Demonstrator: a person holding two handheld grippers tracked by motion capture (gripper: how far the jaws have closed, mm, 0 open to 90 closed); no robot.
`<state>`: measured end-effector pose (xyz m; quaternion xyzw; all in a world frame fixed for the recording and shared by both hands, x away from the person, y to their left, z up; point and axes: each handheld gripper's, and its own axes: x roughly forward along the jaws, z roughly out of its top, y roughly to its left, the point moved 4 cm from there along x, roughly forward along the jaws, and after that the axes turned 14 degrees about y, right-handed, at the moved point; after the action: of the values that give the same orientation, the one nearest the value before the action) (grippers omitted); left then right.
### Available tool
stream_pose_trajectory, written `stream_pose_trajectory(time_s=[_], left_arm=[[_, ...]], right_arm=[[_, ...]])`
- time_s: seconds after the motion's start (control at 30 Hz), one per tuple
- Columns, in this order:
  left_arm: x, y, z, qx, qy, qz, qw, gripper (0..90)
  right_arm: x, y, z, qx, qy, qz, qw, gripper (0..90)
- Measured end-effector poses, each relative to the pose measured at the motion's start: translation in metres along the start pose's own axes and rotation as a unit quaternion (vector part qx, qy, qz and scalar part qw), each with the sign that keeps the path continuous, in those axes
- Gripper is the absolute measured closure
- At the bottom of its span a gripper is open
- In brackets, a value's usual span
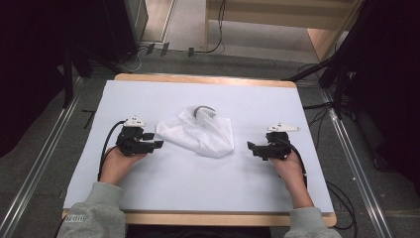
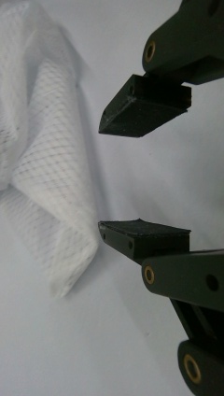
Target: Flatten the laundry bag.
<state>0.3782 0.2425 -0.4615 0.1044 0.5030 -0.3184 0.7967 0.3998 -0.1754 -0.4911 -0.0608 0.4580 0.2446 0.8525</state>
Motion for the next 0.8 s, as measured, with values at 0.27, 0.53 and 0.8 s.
stream_pose_trajectory(time_s=[0.27,0.53,0.8], left_arm=[[-0.002,-0.002,-0.01,-0.006,0.011,-0.022,0.9997,46.8],[-0.006,-0.004,-0.011,-0.006,0.002,-0.038,0.9993,53.9],[-0.004,-0.003,-0.011,-0.02,0.016,-0.052,0.9983,56.1]], right_arm=[[0.005,0.007,-0.002,0.008,0.015,0.003,0.9998,14.1],[-0.001,0.016,-0.002,-0.02,0.018,0.025,0.9993,14.0],[-0.005,0.025,0.0,-0.032,0.021,0.034,0.9987,16.4]])
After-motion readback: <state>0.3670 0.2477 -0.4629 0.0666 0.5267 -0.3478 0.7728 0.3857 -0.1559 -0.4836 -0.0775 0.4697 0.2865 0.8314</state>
